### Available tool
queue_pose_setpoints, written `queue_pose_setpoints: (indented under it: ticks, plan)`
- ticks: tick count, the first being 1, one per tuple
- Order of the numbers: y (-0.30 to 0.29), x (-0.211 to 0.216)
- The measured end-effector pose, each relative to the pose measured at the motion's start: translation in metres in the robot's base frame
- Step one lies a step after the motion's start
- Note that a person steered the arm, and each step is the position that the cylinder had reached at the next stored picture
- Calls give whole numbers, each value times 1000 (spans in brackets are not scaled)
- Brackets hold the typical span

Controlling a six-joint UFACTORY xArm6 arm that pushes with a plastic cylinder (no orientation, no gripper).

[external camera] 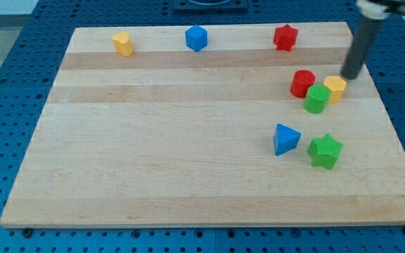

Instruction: Push the green star below the triangle

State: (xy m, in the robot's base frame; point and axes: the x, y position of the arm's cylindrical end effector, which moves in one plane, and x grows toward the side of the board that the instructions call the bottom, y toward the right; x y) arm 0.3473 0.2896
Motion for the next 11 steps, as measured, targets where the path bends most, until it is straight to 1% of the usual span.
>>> queue_pose_setpoints:
  ticks: [1, 2, 3, 4, 5, 6, 7, 8, 9, 10, 11]
  plan:
    - [56, 61]
    - [27, 147]
    - [-30, 183]
    - [-98, 163]
    - [-173, 158]
    - [-190, 182]
    - [-160, 185]
    - [-149, 186]
    - [-129, 210]
    - [-169, 241]
    - [-284, 232]
